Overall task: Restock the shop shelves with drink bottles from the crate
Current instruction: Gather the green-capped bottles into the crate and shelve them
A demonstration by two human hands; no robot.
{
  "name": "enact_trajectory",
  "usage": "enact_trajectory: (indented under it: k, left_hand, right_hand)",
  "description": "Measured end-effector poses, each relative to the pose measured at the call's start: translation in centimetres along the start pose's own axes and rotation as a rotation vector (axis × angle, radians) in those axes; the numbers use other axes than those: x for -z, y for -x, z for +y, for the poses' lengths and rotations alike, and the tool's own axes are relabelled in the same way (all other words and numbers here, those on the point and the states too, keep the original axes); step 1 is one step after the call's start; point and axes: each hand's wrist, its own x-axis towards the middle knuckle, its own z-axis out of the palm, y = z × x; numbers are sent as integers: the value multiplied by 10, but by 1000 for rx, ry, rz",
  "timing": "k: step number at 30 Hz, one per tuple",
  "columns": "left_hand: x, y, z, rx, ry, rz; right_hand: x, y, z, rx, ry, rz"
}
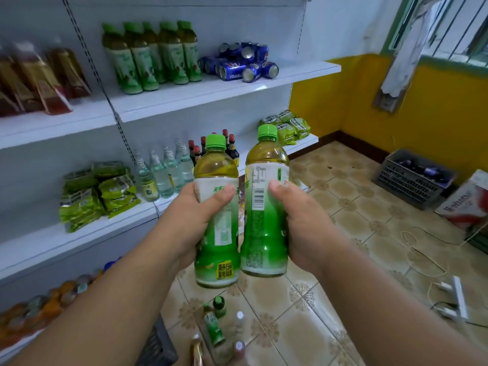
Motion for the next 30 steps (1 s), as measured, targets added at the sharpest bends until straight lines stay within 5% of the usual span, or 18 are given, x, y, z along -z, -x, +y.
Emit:
enact_trajectory:
  k: [6,10,17,23,30]
  left_hand:
    - [-24,-60,2,-3,107,66]
    - [-50,-101,-2,22,246,96]
    - [-116,-180,6,70,503,101]
    - [-157,-238,22,-58,489,257]
    - [-146,-280,50,-130,437,494]
  right_hand:
    - [43,-58,-22,81,58,32]
    - [80,-107,-39,-36,-50,-37]
    - [141,-189,-105,-257,-222,-370]
    - [183,-261,-156,-309,-263,-523]
    - [157,-334,-165,-309,-283,-651]
